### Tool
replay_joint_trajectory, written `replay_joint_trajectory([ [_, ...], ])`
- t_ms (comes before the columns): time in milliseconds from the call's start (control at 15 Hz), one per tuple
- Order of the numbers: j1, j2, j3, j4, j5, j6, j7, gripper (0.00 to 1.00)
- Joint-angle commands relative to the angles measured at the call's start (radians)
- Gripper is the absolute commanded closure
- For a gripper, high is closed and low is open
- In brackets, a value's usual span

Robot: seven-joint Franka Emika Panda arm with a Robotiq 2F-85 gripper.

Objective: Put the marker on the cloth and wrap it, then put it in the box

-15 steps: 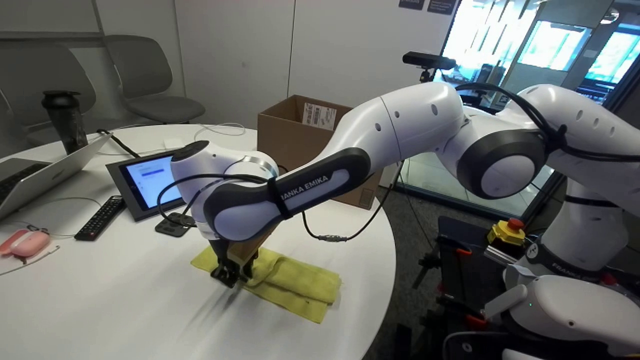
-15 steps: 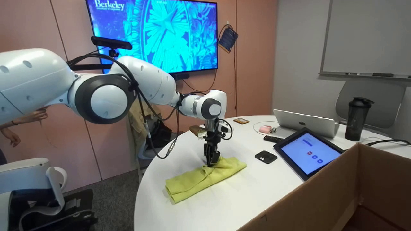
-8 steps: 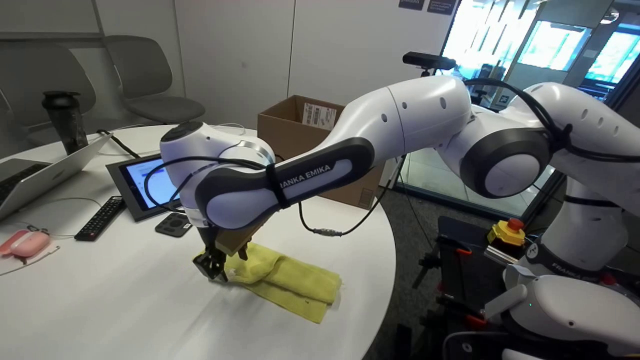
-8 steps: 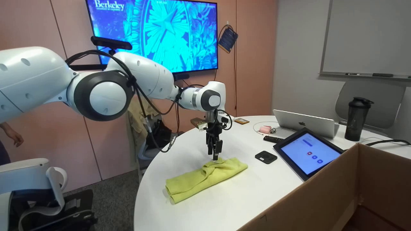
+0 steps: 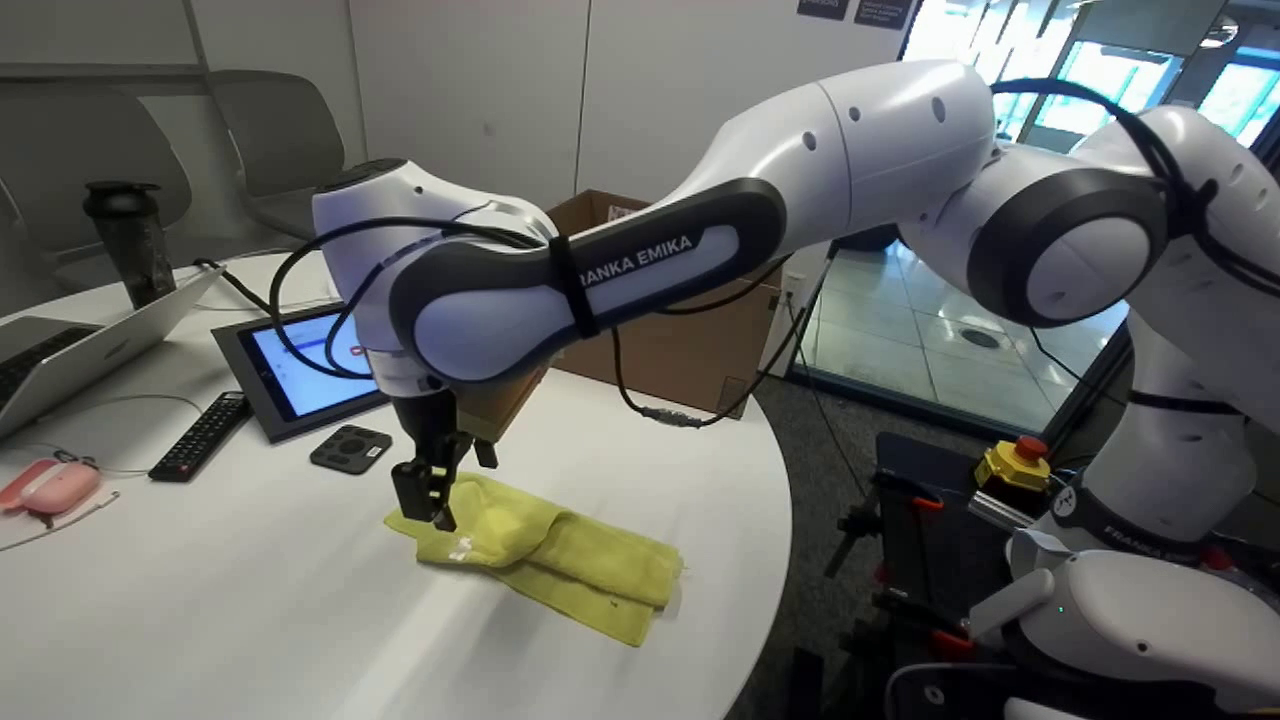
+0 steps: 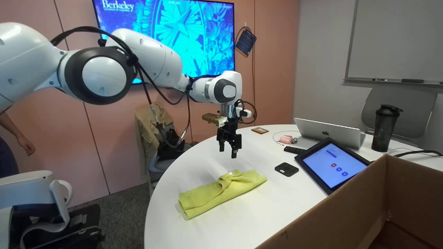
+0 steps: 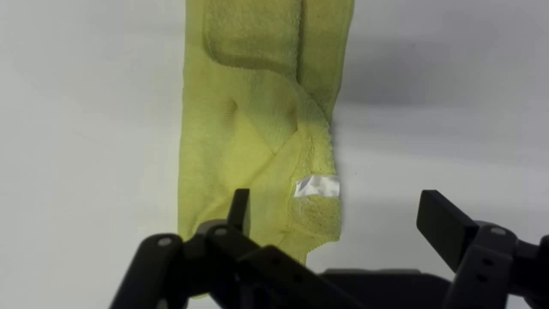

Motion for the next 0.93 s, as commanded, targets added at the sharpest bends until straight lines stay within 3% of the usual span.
replay_joint_trajectory([
  [0,-0.021,-0.161,0.030,-0.239,0.000,0.055,-0.134,0.00],
  [400,-0.020,-0.291,0.034,-0.505,-0.004,0.138,-0.207,0.00],
  [467,-0.040,-0.306,0.063,-0.548,-0.025,0.171,-0.204,0.00],
  [867,-0.093,-0.422,0.085,-0.834,-0.024,0.403,-0.227,0.00],
])
